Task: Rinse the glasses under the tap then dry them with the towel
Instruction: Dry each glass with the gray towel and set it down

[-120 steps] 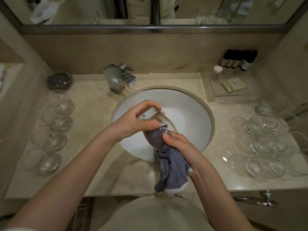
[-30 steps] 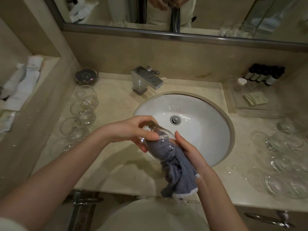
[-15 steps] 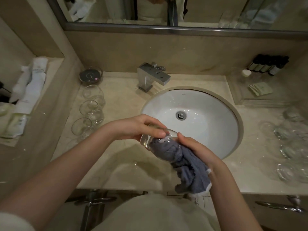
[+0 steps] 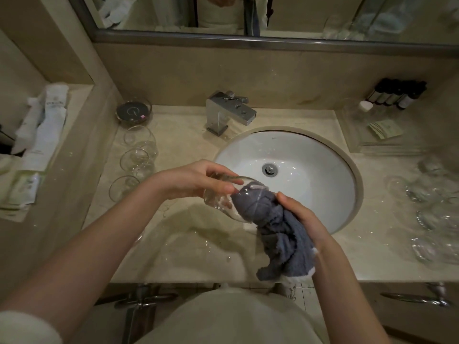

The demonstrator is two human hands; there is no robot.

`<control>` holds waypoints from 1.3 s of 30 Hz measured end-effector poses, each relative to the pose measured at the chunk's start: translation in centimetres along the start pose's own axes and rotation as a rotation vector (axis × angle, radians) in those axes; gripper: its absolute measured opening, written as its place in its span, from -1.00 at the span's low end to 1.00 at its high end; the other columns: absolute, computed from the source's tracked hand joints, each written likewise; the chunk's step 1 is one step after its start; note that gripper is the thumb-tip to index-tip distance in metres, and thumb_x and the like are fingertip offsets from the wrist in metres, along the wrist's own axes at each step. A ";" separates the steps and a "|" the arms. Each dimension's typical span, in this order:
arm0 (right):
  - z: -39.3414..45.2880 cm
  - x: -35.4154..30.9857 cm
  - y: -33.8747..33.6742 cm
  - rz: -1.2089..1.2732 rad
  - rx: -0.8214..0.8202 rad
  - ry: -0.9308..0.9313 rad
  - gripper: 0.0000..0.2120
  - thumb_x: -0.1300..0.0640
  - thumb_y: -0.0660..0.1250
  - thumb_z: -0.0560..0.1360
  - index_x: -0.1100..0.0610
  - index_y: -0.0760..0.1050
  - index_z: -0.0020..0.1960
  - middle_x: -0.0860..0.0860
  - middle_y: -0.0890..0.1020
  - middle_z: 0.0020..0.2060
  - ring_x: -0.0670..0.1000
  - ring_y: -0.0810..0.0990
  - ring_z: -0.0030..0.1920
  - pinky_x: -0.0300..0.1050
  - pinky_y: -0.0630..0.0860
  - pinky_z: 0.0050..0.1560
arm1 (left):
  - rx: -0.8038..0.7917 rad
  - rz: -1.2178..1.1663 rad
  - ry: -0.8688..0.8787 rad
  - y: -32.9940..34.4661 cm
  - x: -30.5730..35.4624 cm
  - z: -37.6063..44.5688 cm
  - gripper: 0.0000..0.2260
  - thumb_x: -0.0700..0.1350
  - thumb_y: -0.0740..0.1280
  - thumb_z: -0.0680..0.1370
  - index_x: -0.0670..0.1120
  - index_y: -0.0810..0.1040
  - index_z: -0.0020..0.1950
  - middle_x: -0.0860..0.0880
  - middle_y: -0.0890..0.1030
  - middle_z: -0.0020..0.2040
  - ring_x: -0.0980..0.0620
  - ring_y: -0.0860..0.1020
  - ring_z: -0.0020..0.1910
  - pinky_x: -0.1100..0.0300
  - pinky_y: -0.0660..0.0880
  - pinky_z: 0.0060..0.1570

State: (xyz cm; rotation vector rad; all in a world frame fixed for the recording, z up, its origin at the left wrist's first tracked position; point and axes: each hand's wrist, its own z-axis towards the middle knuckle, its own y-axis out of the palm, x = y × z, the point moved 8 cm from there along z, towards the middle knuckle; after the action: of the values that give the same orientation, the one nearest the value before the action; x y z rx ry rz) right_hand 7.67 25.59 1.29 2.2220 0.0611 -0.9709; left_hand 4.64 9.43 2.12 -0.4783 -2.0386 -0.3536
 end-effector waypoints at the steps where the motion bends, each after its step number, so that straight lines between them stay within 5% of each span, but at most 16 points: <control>1: 0.2 0.1 -0.2 0.051 0.039 -0.010 -0.44 -0.13 0.69 -0.15 0.13 0.69 -0.26 0.10 0.64 -0.33 0.03 0.61 -0.37 -0.17 0.56 -0.32 | 0.031 -0.054 0.001 -0.5 -0.7 -0.1 -0.39 0.19 0.66 0.10 0.00 0.69 0.08 -0.18 0.67 0.11 -0.11 0.65 -0.02 0.02 0.58 0.02; 9: 1.6 0.3 -2.1 0.251 0.199 -0.078 -0.38 -0.12 0.70 -0.09 0.14 0.67 -0.13 0.16 0.58 -0.24 0.15 0.50 -0.23 0.01 0.42 -0.08 | 0.387 -0.990 0.088 -2.4 -5.7 -1.0 -0.16 0.03 0.73 -0.12 -0.24 0.49 0.03 -0.34 0.66 0.00 -0.30 0.67 -0.12 -0.02 0.66 -0.18; 13: 2.0 0.8 -1.7 0.241 0.210 -0.071 -0.38 -0.12 0.70 -0.14 0.11 0.68 -0.16 0.13 0.60 -0.25 0.13 0.52 -0.26 -0.04 0.48 -0.11 | 0.482 -1.178 0.122 -3.0 -6.6 -1.9 -0.52 0.05 0.48 0.33 -0.24 0.44 0.06 -0.37 0.65 -0.01 -0.32 0.67 -0.12 -0.11 0.59 0.00; 15: 2.1 0.8 -1.5 0.213 0.225 -0.069 -0.39 -0.13 0.70 -0.18 0.09 0.70 -0.19 0.11 0.62 -0.27 0.11 0.55 -0.30 -0.07 0.54 -0.18 | 0.482 -1.195 0.115 -3.0 -7.1 -1.9 -0.52 0.10 0.47 0.33 -0.20 0.45 0.04 -0.34 0.66 0.01 -0.29 0.68 -0.11 -0.08 0.58 0.02; 18: 2.2 0.9 -0.1 0.202 0.215 -0.035 -0.48 -0.10 0.69 -0.10 0.11 0.68 -0.23 0.09 0.62 -0.37 0.05 0.57 -0.43 -0.17 0.55 -0.35 | 0.411 -1.151 0.110 -2.6 -7.4 -1.4 -0.29 0.14 0.70 -0.03 -0.08 0.52 -0.01 -0.21 0.68 0.05 -0.13 0.70 -0.10 0.12 0.60 -0.21; 21: 2.4 1.2 1.2 0.199 0.249 0.007 -0.71 -0.04 0.42 0.29 0.15 0.58 -0.12 0.07 0.59 -0.42 0.01 0.53 -0.51 -0.25 0.51 -0.47 | 0.377 -1.085 0.103 -2.1 -7.5 -0.9 -0.19 0.09 0.72 -0.14 -0.05 0.55 0.03 -0.17 0.69 0.07 -0.08 0.69 -0.04 0.23 0.55 -0.32; 26: 2.7 1.6 1.9 0.184 0.272 0.015 -0.77 0.03 0.26 0.51 0.20 0.54 -0.05 0.09 0.59 -0.44 0.02 0.53 -0.54 -0.23 0.52 -0.51 | 0.332 -0.932 0.117 -1.7 -6.5 -1.3 -0.14 -0.02 0.74 -0.13 -0.12 0.56 0.12 -0.19 0.68 0.00 -0.08 0.64 -0.06 0.11 0.64 -0.17; 30: 3.1 1.7 2.0 0.156 0.258 -0.005 -0.74 0.02 0.28 0.44 0.19 0.53 0.00 0.07 0.61 -0.42 0.01 0.55 -0.52 -0.23 0.52 -0.50 | 0.285 -0.650 0.129 -2.4 -5.7 -1.7 -0.12 0.02 0.71 -0.09 -0.12 0.56 0.20 -0.08 0.67 0.01 0.03 0.67 -0.09 0.12 0.61 -0.08; 34: 3.9 1.6 2.6 0.185 0.241 -0.019 -0.67 0.02 0.30 0.40 0.19 0.51 0.08 0.06 0.61 -0.39 -0.01 0.56 -0.48 -0.24 0.52 -0.46 | 0.244 -0.330 0.080 -2.8 -5.0 -1.8 -0.33 -0.21 0.56 0.10 -0.05 0.55 0.21 -0.04 0.56 0.06 0.12 0.64 -0.05 0.24 0.56 -0.02; 39: 4.0 1.5 1.8 0.238 0.282 -0.002 -0.77 0.01 0.25 0.54 0.16 0.55 -0.02 0.06 0.57 -0.41 -0.01 0.54 -0.50 -0.25 0.52 -0.46 | 0.410 -0.185 0.108 -5.0 -4.7 -1.3 -0.32 -0.28 0.55 0.10 -0.06 0.48 0.19 -0.04 0.53 0.12 0.06 0.60 0.01 0.28 0.57 -0.08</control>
State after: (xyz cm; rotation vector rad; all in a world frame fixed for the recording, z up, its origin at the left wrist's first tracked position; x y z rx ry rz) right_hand 6.76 21.40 -0.51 2.4131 -0.3546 -0.8935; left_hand 5.36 3.59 -1.59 -0.0184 -1.9859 -0.0630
